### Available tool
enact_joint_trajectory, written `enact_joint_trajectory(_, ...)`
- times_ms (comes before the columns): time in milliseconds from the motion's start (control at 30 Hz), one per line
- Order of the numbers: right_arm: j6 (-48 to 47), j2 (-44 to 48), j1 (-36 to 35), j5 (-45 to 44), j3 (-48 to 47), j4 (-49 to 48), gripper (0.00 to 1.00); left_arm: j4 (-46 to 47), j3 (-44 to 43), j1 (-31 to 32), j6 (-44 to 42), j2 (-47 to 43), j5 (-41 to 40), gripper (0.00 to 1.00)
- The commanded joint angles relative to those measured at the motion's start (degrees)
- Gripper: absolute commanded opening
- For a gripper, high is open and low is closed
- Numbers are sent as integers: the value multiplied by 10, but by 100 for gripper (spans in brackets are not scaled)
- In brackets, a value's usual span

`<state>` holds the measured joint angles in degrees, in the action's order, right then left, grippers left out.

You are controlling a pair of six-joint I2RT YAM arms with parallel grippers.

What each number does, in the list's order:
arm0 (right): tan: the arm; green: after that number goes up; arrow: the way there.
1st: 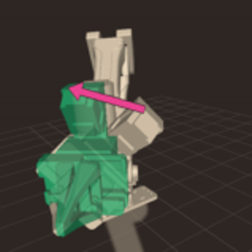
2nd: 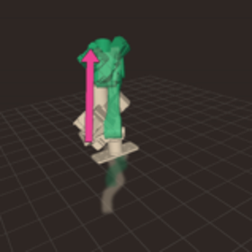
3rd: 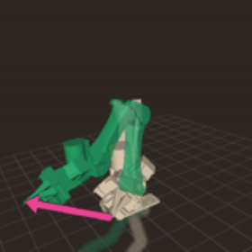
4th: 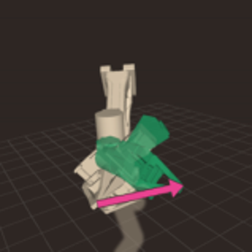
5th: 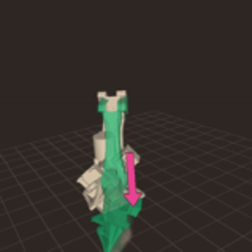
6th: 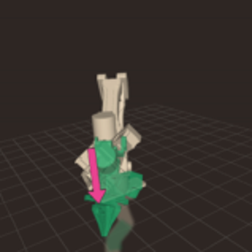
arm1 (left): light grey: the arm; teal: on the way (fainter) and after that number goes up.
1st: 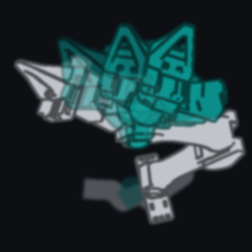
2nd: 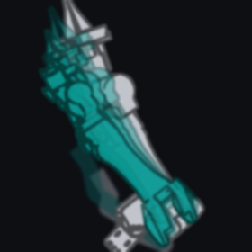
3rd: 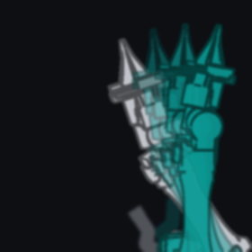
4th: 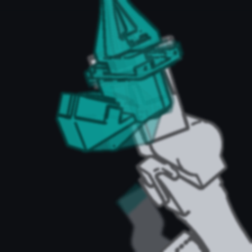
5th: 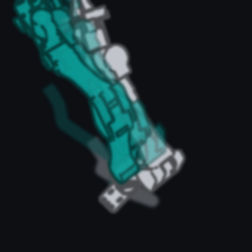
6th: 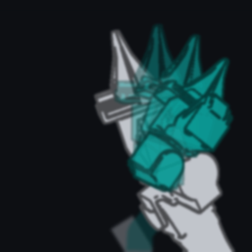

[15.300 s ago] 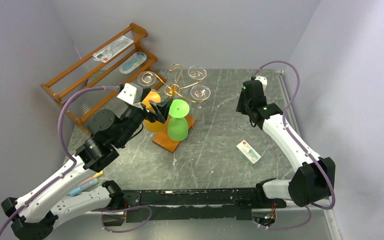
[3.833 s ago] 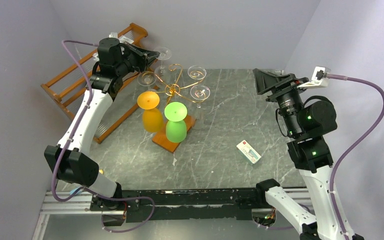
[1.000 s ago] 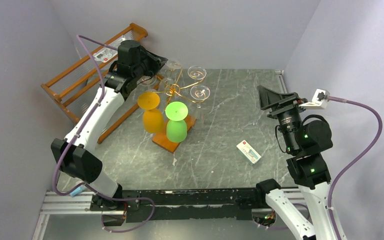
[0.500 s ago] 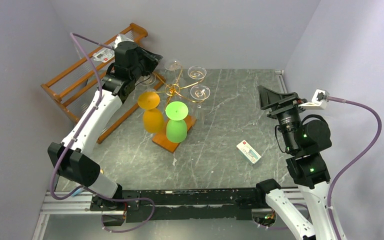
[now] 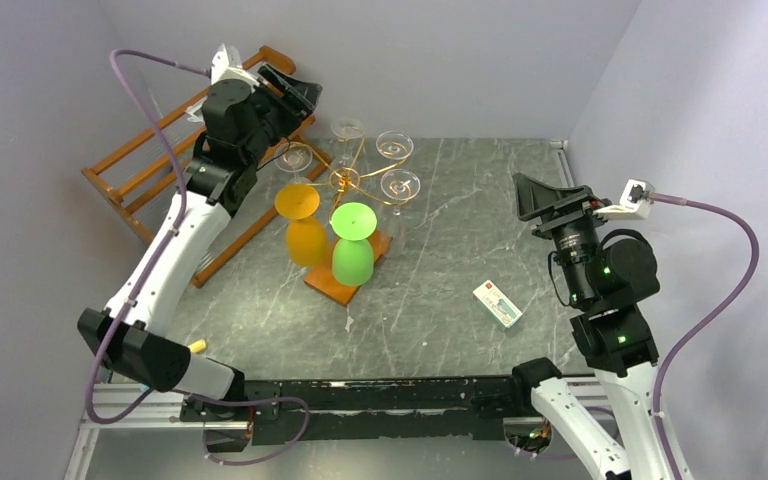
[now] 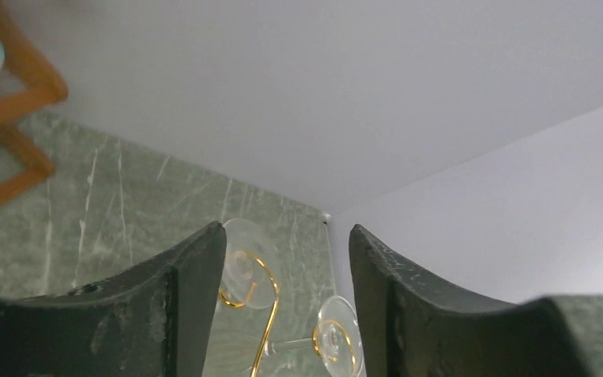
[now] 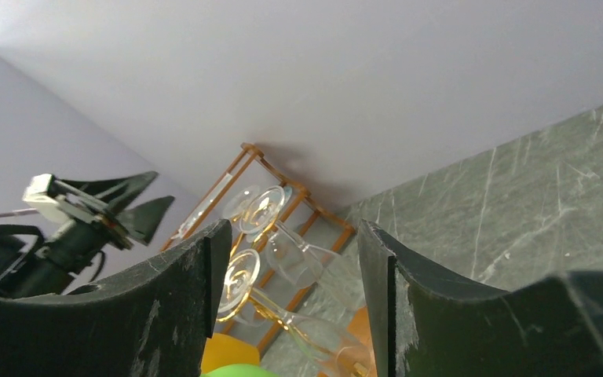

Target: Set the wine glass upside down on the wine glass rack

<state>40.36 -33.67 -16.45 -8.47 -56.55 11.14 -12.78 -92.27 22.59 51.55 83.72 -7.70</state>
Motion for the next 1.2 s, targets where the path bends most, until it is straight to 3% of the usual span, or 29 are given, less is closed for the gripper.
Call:
enact_joint_trajectory(0, -14, 2, 1, -9, -7, 28, 65, 55, -4, -2, -110, -47, 19, 67)
enact_joint_trajectory(200, -36, 17, 0, -32, -16, 126, 71, 15, 33, -2, -297, -144, 70, 82)
enact_joint_trajectory(333, -62, 24, 1, -68, -33, 225, 75, -105, 47, -2, -365, -226, 51, 88)
enact_joint_trajectory(400, -95, 34, 1, -70, -36, 253, 84, -167, 66, -2, -382, -268, 17, 96)
enact_joint_trajectory(533, -134, 30, 1, -83, -60, 310, 99, -263, 115, -2, -401, -357, -35, 96)
enact_joint_trajectory(800, -175, 1, 0, -90, -138, 347, 100, -416, 140, -2, -363, -496, -96, 96)
enact_joint_trajectory(1167, -199, 4, 1, -64, -156, 307, 100, -457, 141, -1, -363, -572, -67, 96)
